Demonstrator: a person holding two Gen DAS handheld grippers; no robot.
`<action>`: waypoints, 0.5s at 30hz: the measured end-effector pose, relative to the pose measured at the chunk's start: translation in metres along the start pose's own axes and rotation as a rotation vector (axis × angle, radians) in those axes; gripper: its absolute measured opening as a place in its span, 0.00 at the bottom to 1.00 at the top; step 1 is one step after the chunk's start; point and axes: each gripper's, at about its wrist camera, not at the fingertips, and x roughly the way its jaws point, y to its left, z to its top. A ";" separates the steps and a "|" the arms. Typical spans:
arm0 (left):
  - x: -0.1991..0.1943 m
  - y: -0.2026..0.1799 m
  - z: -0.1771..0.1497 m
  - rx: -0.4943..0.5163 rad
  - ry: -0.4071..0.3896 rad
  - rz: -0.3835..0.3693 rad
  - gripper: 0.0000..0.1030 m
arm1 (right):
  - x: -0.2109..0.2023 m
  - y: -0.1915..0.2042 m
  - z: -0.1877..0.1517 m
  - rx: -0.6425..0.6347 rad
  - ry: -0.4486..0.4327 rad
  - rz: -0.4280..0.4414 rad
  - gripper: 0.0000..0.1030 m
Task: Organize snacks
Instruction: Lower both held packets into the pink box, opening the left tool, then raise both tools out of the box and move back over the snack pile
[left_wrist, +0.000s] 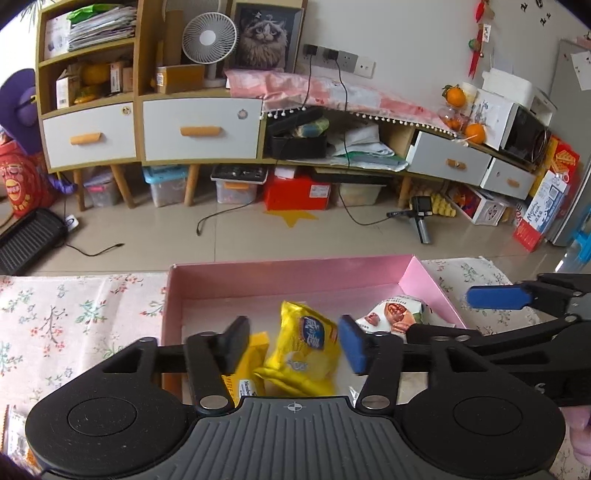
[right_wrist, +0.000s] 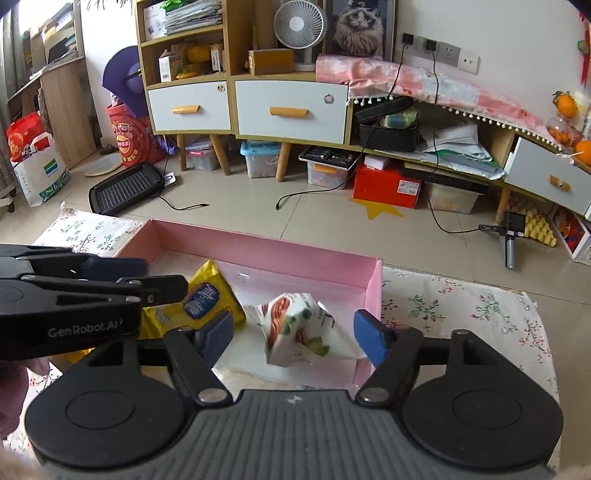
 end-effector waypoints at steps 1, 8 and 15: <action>-0.002 0.001 0.000 -0.007 0.003 0.000 0.61 | -0.002 -0.001 0.000 0.002 -0.001 -0.001 0.72; -0.022 -0.001 -0.003 0.006 0.015 0.021 0.76 | -0.019 0.002 -0.001 -0.013 -0.012 -0.014 0.82; -0.051 -0.008 -0.013 0.052 0.017 0.057 0.86 | -0.044 0.011 -0.006 -0.037 -0.033 -0.016 0.92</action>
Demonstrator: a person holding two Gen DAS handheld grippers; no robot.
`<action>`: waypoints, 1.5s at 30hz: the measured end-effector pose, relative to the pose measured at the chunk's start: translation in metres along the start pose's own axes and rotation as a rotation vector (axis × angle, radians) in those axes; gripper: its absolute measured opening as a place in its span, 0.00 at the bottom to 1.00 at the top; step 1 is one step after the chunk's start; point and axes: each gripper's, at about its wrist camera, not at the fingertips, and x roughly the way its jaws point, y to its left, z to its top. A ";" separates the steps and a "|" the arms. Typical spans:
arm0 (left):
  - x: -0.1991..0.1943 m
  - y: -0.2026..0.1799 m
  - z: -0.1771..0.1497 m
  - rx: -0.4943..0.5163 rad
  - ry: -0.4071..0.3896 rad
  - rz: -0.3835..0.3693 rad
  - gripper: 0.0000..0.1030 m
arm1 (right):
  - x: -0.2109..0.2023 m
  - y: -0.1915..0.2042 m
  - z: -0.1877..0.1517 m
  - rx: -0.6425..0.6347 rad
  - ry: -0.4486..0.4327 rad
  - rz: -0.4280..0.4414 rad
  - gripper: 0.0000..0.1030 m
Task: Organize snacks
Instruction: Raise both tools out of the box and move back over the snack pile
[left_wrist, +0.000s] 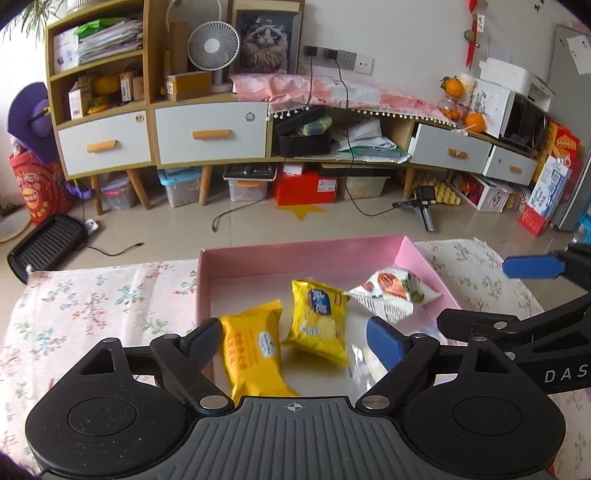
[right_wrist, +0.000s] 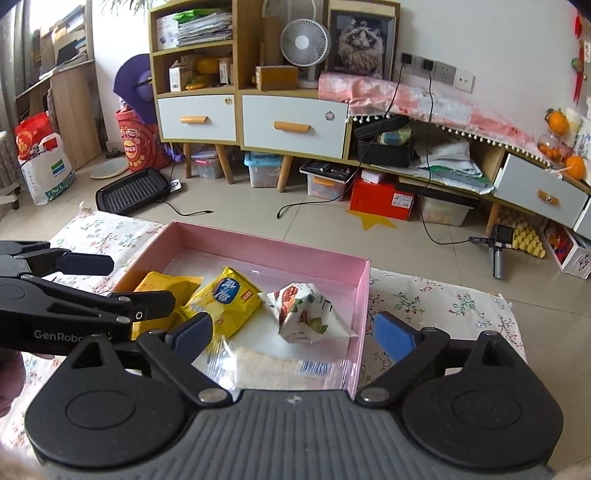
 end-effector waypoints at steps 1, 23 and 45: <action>-0.005 0.000 -0.002 0.003 0.001 0.005 0.88 | -0.002 0.002 0.000 -0.009 -0.001 -0.003 0.92; -0.082 -0.007 -0.052 0.023 0.049 0.088 0.97 | -0.063 0.037 -0.041 -0.155 -0.026 -0.035 1.00; -0.114 -0.035 -0.124 0.046 0.212 -0.061 0.97 | -0.069 0.019 -0.098 -0.156 0.136 0.035 1.00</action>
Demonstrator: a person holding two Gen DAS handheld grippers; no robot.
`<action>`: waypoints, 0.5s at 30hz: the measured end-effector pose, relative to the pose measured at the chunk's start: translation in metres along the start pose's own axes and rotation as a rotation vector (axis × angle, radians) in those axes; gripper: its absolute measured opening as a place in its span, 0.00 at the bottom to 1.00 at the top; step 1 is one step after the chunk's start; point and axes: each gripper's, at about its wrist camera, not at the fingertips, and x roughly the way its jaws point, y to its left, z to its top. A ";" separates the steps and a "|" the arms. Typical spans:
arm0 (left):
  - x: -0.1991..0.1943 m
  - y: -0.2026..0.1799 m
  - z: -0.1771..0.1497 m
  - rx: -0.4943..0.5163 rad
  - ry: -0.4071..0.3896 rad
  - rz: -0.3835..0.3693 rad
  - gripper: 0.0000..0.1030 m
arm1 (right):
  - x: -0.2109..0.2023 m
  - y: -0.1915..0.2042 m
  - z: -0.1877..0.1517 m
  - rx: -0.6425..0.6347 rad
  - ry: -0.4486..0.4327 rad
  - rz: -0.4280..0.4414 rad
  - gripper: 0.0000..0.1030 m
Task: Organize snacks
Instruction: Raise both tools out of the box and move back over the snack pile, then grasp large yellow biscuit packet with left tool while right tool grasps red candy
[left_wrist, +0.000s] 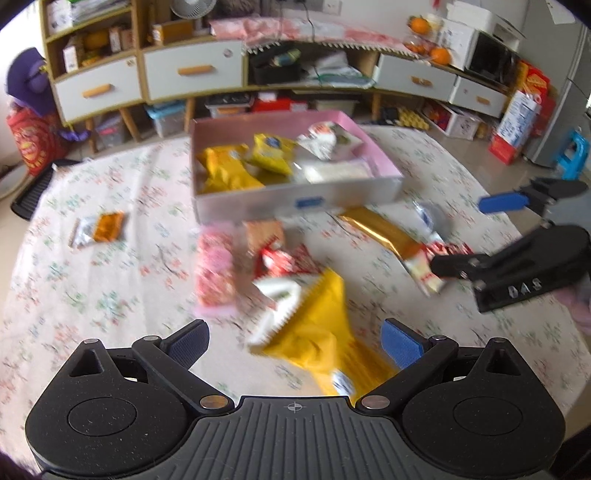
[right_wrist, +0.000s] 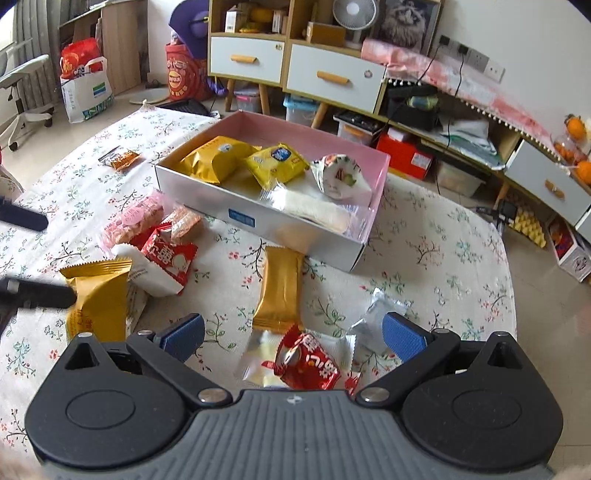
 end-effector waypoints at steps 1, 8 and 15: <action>0.002 -0.003 -0.002 0.005 0.013 -0.004 0.97 | 0.000 0.000 -0.001 -0.001 0.008 0.005 1.00; 0.013 -0.016 -0.014 -0.023 0.074 -0.052 0.96 | 0.007 -0.004 -0.009 -0.002 0.071 0.055 1.00; 0.021 -0.022 -0.018 -0.073 0.071 -0.071 0.93 | 0.010 -0.012 -0.023 -0.072 0.077 0.120 1.00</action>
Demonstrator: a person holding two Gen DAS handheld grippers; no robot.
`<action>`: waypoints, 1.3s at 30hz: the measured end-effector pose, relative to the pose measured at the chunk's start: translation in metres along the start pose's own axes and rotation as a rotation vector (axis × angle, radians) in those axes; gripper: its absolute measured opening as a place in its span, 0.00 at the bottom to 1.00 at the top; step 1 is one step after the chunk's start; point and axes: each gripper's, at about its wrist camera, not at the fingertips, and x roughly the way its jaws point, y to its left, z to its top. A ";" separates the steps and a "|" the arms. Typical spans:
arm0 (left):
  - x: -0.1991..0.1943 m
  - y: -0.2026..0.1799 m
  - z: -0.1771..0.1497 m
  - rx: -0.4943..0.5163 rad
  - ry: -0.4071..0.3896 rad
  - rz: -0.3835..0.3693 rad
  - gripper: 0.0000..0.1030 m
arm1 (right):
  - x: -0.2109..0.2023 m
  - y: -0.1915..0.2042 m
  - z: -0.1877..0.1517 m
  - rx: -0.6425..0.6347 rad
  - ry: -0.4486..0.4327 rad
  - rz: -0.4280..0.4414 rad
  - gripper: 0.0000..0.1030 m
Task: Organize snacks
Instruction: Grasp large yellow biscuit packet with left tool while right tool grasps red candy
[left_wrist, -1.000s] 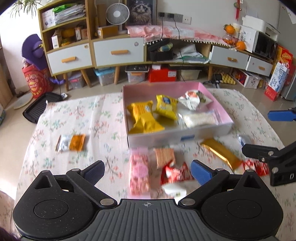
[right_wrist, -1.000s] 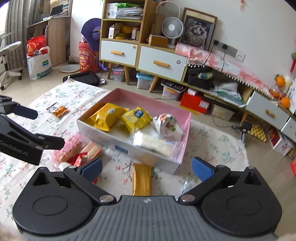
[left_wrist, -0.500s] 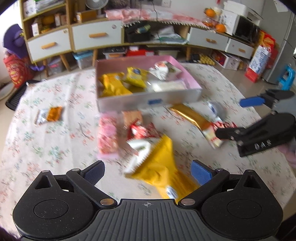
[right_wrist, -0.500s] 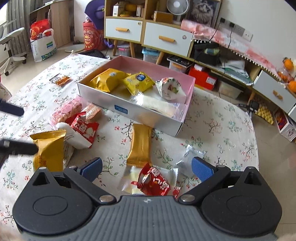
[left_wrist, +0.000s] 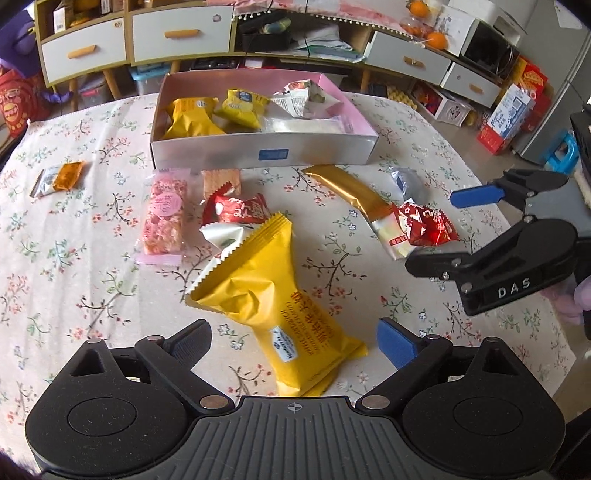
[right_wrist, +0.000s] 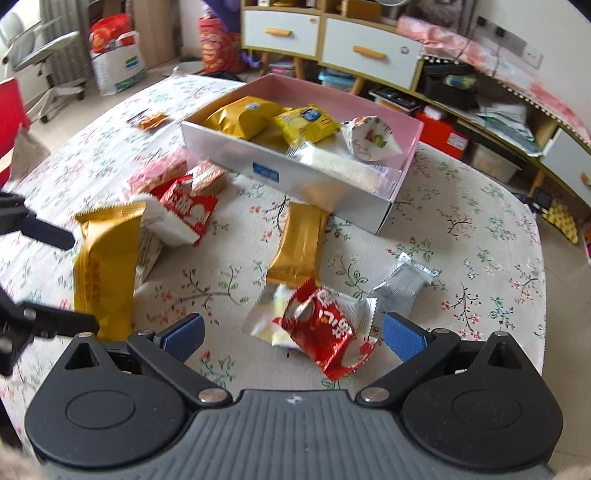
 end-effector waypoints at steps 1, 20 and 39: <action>0.001 0.000 0.000 -0.007 -0.002 -0.002 0.91 | 0.001 -0.001 0.000 -0.008 0.003 0.003 1.00; 0.011 0.008 0.002 -0.099 -0.021 0.001 0.48 | 0.018 -0.030 0.004 0.171 0.038 0.054 0.76; 0.004 0.005 0.004 -0.075 -0.038 -0.017 0.33 | 0.013 -0.027 0.008 0.161 0.024 0.069 0.41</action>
